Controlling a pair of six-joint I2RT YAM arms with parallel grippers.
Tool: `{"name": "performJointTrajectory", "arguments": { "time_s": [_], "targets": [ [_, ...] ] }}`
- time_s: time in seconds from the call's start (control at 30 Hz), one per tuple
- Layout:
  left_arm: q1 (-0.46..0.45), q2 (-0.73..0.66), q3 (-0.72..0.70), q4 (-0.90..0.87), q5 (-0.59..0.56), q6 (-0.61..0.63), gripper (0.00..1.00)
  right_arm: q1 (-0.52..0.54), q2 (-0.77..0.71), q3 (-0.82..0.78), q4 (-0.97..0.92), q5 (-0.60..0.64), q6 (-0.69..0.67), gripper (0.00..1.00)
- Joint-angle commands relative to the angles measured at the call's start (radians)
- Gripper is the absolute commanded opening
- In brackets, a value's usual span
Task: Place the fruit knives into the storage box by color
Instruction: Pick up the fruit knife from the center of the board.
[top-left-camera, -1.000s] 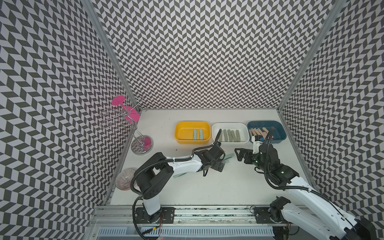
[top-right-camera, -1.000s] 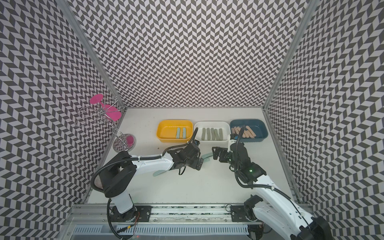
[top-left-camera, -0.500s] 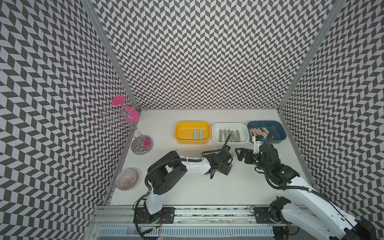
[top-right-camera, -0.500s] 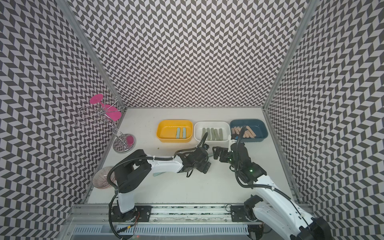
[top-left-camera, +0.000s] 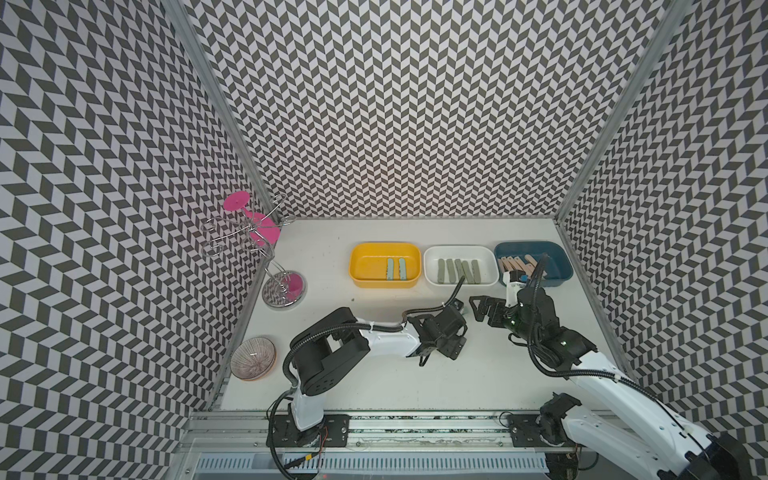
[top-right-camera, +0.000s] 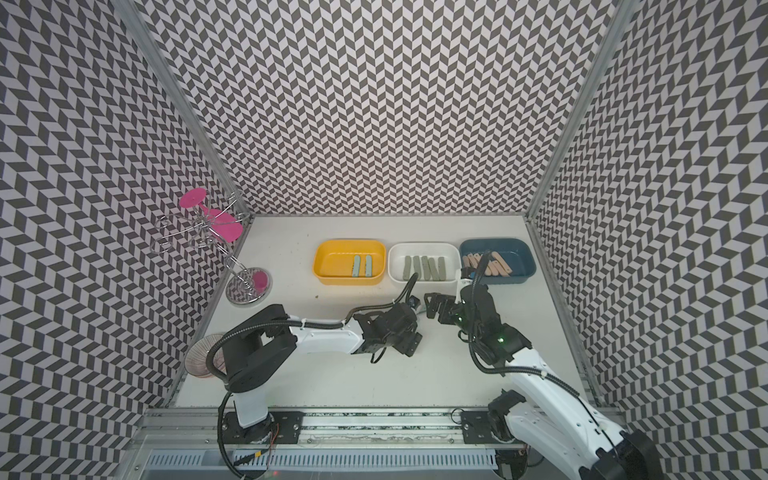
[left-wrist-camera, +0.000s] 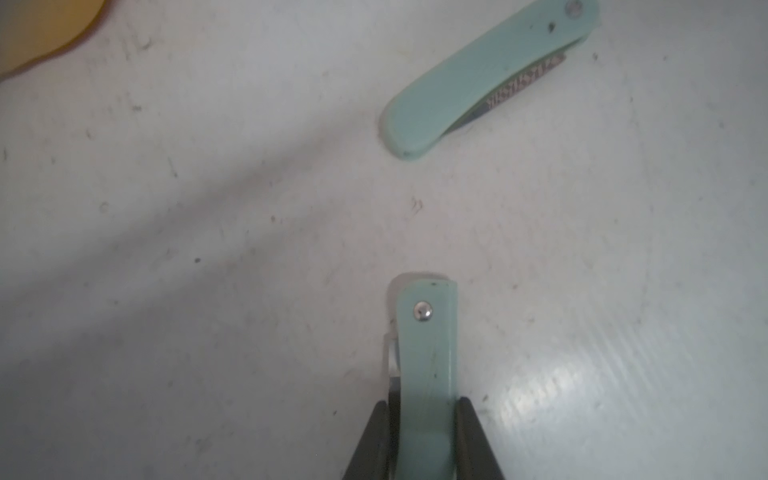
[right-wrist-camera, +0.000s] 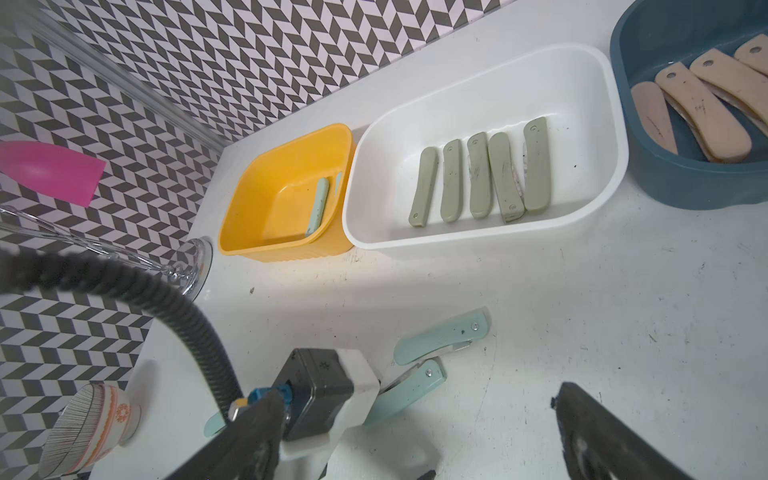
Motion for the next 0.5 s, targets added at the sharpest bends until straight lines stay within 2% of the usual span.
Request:
{"name": "performJointTrajectory", "arguments": {
  "time_s": [0.0,0.2,0.37,0.47],
  "targets": [
    [-0.032,-0.018,-0.055,-0.041,0.078,-0.05,0.92,-0.006,0.011,0.001,0.059,-0.008,0.009,0.99],
    [-0.065,-0.04,-0.072,-0.041,0.063,-0.081,0.86,-0.007,0.018,-0.006,0.072,-0.017,0.016,0.99],
    [-0.066,0.03,0.007,-0.166,-0.11,-0.159,0.77,-0.007,0.012,-0.01,0.074,-0.02,0.02,0.99],
    [-0.065,0.069,0.051,-0.209,-0.171,-0.17,0.69,-0.01,0.009,-0.011,0.073,-0.021,0.018,0.99]
  ]
}}
